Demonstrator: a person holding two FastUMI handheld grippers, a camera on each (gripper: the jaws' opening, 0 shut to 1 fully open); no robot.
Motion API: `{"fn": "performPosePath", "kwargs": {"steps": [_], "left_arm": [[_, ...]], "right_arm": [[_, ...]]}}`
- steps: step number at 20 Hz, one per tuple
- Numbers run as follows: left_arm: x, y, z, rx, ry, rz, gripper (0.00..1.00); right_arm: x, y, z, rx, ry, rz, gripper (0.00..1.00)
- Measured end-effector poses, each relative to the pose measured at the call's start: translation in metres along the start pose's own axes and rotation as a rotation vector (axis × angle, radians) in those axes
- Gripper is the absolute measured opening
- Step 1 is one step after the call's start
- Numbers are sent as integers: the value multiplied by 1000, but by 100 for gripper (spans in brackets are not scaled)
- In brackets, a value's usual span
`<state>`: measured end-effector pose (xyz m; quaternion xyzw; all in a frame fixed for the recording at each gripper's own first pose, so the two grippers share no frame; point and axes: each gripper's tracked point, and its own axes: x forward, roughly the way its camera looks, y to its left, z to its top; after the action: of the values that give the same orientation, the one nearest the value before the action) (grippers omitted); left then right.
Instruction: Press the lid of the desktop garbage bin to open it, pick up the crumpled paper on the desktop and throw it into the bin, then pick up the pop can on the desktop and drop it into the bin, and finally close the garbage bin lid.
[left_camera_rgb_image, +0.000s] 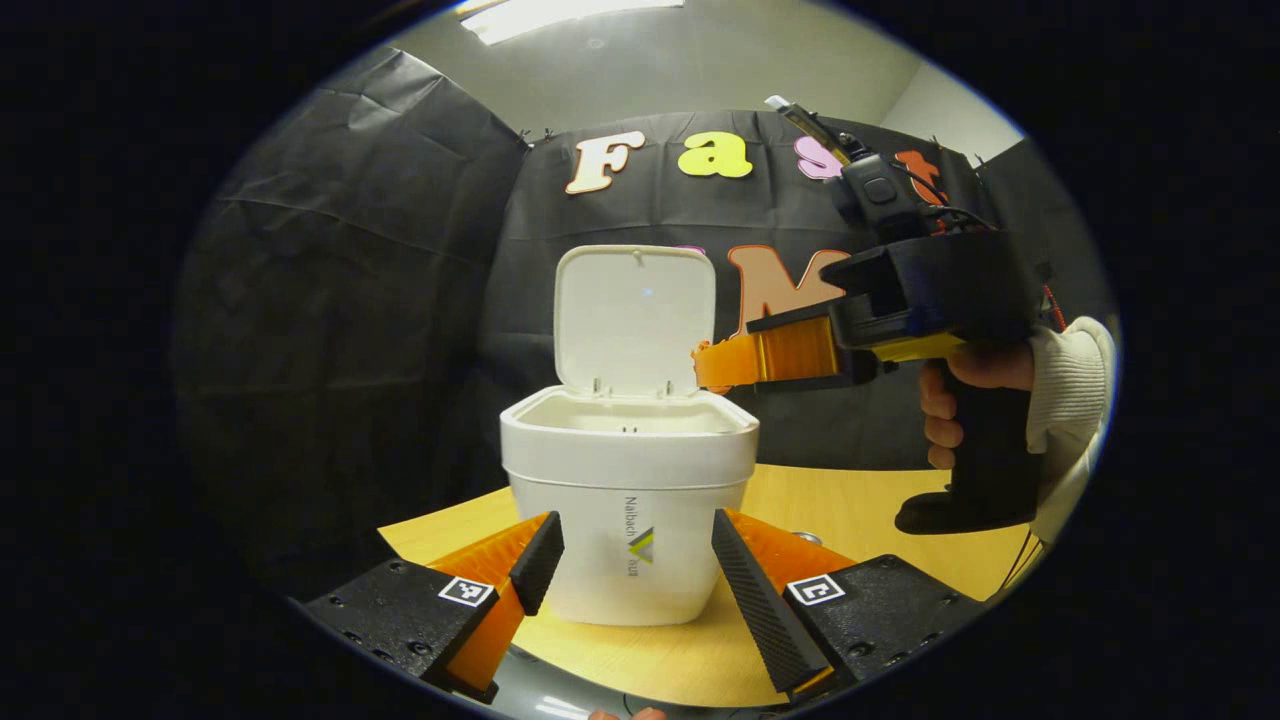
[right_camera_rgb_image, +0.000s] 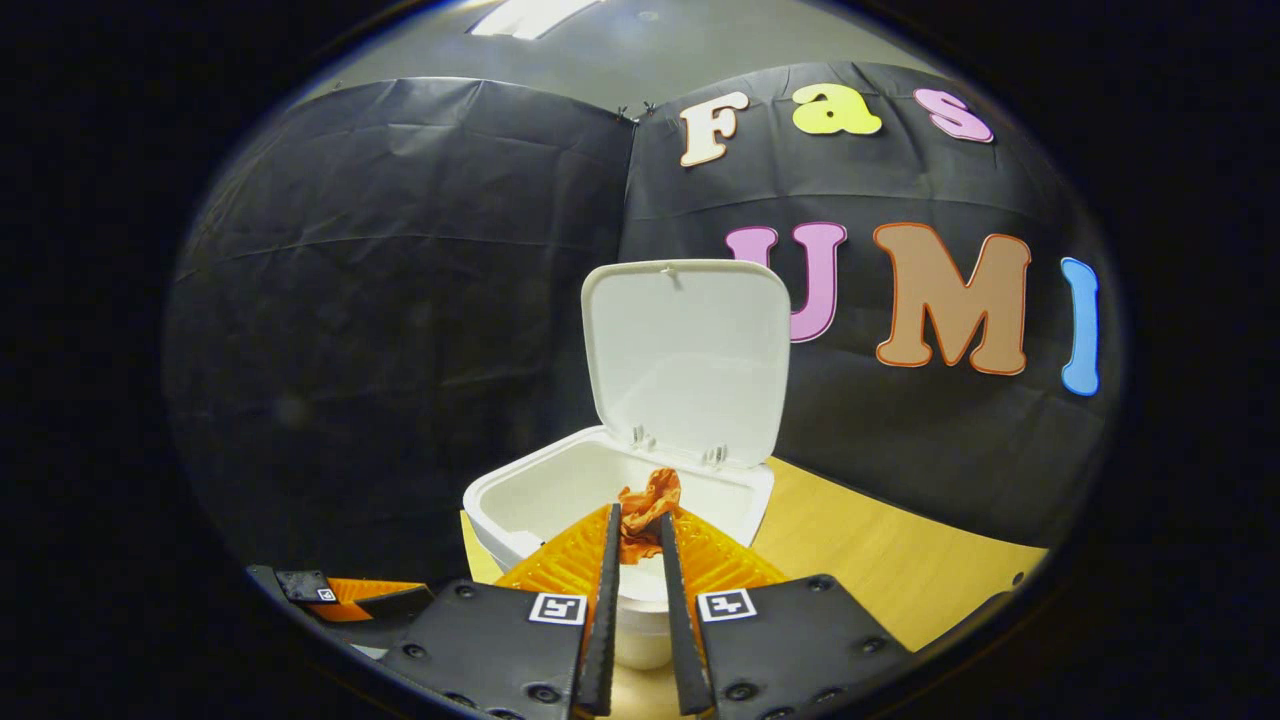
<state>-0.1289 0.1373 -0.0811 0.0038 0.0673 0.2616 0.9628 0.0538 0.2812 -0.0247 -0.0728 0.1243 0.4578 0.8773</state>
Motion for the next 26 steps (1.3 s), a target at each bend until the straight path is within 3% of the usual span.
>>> {"fn": "performPosePath", "kwargs": {"steps": [2,3,4,8,11,13,19,22,23,26], "left_arm": [[-4,9,-7,-6,20,23,90],[-3,8,-7,-6,22,20,90],[-2,5,-7,-3,20,13,90],[1,-21,-3,2,10,-66,90],[3,-48,-10,10,21,-150,90],[4,-73,-17,10,39,-225,92],[22,-143,-64,13,108,-421,91],[42,-159,-86,18,120,-444,91],[61,-167,-102,-10,122,-432,91],[80,-173,-129,3,153,-418,91]], "right_arm": [[10,1,-1,31,9,-10,45],[14,0,0,33,10,-14,50],[13,-4,1,34,10,-19,64],[3,-19,3,62,-9,-33,86],[-14,-47,12,125,-48,-64,89],[-39,-75,22,167,-83,-124,88],[-134,-161,11,234,-136,-394,89],[-188,-189,-4,263,-157,-525,89],[-226,-196,-18,297,-160,-605,89],[-270,-204,-41,272,-141,-734,92]]}}
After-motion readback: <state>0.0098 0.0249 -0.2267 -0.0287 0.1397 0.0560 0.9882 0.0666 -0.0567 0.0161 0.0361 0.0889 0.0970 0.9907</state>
